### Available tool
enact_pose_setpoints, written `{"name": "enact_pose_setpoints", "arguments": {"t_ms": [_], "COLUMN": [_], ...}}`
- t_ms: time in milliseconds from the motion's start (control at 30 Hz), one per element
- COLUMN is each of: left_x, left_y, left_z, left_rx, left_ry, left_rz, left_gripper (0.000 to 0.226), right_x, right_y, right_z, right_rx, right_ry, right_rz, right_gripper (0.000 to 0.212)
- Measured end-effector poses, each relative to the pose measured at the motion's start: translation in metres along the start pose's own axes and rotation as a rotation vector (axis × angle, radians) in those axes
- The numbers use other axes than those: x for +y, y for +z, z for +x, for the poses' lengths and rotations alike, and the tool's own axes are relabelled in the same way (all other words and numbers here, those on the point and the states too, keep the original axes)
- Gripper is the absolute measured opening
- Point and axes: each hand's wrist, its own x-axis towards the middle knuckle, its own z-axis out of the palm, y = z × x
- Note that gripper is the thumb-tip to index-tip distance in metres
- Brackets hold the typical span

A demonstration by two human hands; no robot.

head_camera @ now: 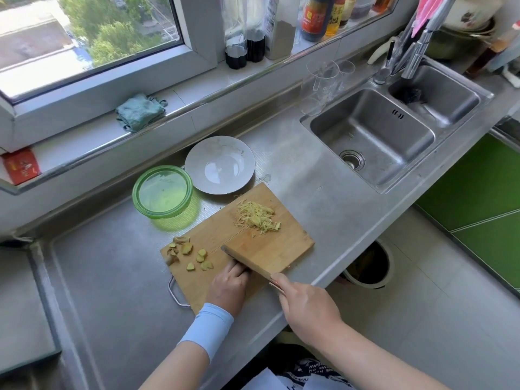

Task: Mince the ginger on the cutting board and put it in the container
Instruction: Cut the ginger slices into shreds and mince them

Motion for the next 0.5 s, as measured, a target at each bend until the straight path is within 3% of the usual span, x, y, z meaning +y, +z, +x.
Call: {"name": "enact_pose_setpoints", "arguments": {"t_ms": [233, 500], "left_x": [0.003, 0.001], "left_y": [-0.001, 0.004], "left_z": [0.0, -0.003], "left_rx": [0.017, 0.013], "left_ry": [-0.005, -0.011], "left_rz": [0.024, -0.015], "left_gripper": [0.029, 0.027], "right_x": [0.006, 0.006], "right_y": [0.0, -0.006], "right_z": [-0.003, 0.009], "right_rx": [-0.003, -0.086], "right_ry": [-0.025, -0.036], "right_rz": [-0.02, 0.013], "right_gripper": [0.041, 0.02]}}
